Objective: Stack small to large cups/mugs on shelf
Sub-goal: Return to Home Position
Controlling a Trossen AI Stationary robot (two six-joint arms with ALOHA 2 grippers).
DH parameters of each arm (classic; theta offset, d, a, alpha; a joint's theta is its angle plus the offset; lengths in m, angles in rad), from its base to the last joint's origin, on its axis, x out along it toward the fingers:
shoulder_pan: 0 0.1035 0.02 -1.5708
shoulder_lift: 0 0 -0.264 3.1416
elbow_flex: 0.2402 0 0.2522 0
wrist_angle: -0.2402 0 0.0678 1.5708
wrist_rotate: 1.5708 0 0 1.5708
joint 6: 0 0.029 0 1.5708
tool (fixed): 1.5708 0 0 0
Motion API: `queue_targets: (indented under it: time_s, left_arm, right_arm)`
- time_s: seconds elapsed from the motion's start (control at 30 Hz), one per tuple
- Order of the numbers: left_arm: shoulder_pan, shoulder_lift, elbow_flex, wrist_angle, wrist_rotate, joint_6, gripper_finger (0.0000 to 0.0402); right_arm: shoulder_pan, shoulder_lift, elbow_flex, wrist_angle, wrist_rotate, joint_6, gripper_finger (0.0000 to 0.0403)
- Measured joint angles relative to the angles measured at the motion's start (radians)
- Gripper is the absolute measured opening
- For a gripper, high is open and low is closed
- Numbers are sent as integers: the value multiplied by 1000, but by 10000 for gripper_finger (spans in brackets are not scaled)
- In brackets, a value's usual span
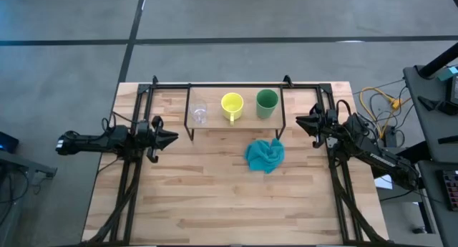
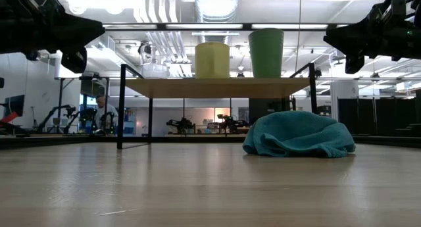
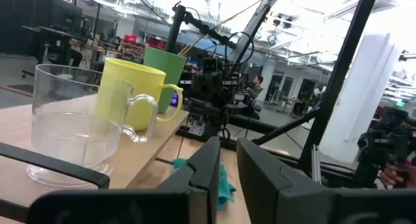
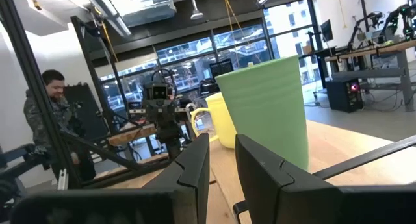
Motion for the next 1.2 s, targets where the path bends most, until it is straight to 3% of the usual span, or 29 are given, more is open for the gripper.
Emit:
queue_targets:
  time_s: [1.2]
  left_arm:
    - [0, 17, -24, -20, 5, 1, 40]
  right_arm:
    - [0, 0, 0, -1, 0, 0, 70]
